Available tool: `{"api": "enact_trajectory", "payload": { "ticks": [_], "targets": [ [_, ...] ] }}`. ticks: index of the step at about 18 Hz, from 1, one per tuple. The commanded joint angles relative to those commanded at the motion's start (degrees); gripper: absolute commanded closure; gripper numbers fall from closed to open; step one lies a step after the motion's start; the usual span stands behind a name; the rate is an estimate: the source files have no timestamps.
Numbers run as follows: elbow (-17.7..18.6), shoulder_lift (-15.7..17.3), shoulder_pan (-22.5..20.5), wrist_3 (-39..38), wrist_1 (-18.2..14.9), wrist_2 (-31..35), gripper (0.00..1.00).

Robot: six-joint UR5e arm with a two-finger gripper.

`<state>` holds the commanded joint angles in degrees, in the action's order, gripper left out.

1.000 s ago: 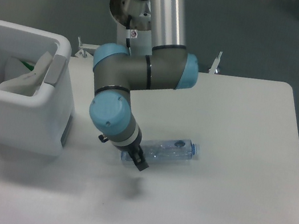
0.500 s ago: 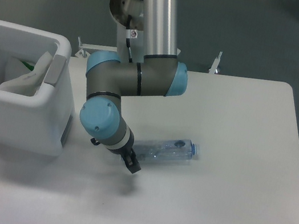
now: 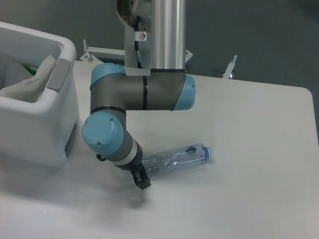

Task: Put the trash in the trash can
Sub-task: 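Close the gripper around the middle of the water bottle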

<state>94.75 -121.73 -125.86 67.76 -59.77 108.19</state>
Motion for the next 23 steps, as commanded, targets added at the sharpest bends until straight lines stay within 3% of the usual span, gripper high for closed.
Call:
{"api": "enact_trajectory", "payload": {
  "ticks": [5, 14, 19, 23],
  "targets": [
    [-0.26, 0.0, 0.0, -1.67, 0.0, 0.0, 0.32],
    [-3.86, 2.37, 0.0, -2.02, 0.09, -1.14, 0.33],
    [-6.06, 5.62, -1.05, -2.11, 0.09, -6.05, 0.33],
    [-9.48, 6.42, -2.98, -5.0, 0.09, -10.8, 0.33]
  ]
}}
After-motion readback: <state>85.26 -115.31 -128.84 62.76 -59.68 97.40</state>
